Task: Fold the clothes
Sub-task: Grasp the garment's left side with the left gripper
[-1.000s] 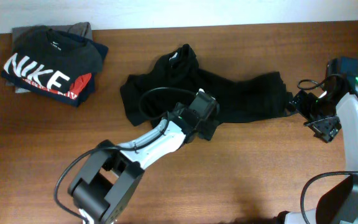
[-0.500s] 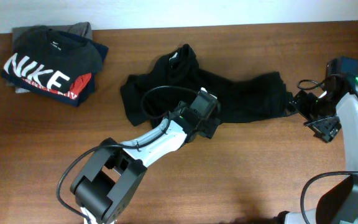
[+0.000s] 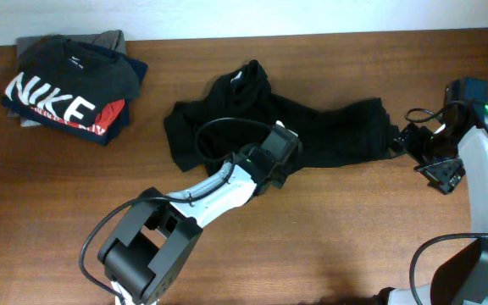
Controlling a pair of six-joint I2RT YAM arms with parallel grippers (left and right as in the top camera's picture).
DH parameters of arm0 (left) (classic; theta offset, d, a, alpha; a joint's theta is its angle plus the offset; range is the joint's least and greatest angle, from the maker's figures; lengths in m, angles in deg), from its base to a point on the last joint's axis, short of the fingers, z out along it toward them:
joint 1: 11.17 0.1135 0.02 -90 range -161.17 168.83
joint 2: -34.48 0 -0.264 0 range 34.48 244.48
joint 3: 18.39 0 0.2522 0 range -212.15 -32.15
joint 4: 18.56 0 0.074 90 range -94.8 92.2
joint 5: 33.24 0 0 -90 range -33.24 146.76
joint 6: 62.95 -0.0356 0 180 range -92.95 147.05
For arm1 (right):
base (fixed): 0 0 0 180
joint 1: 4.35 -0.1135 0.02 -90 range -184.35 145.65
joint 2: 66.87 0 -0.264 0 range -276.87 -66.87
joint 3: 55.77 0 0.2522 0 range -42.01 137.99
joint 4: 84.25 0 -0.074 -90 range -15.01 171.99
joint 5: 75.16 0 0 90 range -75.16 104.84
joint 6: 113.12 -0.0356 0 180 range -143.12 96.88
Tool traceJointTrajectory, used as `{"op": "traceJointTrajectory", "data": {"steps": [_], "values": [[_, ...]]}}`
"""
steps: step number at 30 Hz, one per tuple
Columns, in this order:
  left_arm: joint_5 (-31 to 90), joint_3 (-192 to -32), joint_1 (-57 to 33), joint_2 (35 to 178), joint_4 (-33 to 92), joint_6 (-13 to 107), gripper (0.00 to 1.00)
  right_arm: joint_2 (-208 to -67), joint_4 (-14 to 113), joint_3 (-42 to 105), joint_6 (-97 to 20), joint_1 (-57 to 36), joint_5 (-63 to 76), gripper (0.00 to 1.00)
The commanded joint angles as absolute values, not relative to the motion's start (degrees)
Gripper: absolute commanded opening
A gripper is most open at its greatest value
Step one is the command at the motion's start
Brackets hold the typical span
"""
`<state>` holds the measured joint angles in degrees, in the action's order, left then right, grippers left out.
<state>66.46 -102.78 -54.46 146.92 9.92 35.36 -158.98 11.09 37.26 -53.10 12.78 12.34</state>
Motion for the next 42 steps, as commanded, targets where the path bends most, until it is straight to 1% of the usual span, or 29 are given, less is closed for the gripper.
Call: {"op": "traceJointTrajectory", "data": {"steps": [1,2,5,7,13,16,18,22,28,35,42], "values": [[66.72,-103.83,-54.7,147.84,9.77,35.12,0.46,-159.07,10.9,36.95,-53.4,12.93,12.27,0.99],[66.72,-103.83,-54.7,147.84,9.77,35.12,0.38,-159.07,10.9,36.95,-53.4,12.93,12.27,0.99],[66.72,-104.16,-54.77,147.73,10.21,35.12,0.17,-159.07,10.87,36.95,-53.4,12.93,12.29,0.99],[67.0,-104.99,-54.92,147.51,11.85,35.12,0.01,-159.07,10.85,36.95,-53.4,12.93,12.29,0.99],[69.78,-108.09,-55.05,146.27,19.13,35.19,0.01,-159.07,10.68,36.95,-53.4,12.93,12.27,0.99],[71.9,-109.6,-55.05,143.8,24.85,36.72,0.0,-159.07,10.13,36.95,-53.4,12.93,12.27,0.99],[73.12,-110.5,-55.05,141.02,29.36,40.52,0.01,-159.07,9.76,36.95,-53.43,12.93,12.25,0.99],[73.08,-110.74,-55.01,134.11,36.07,44.43,0.01,-159.07,8.75,36.95,-53.43,12.93,12.27,0.99],[73.1,-110.74,-55.01,123.67,47.8,45.72,0.01,-159.07,7.57,36.95,-53.43,12.93,12.23,0.99],[73.12,-110.74,-54.92,115.91,61.0,48.7,0.01,-159.07,6.15,36.95,-53.43,12.93,12.21,0.99],[73.3,-110.72,-54.9,114.18,69.07,50.01,0.0,-159.07,5.15,36.95,-53.4,12.54,10.89,0.99]]}}
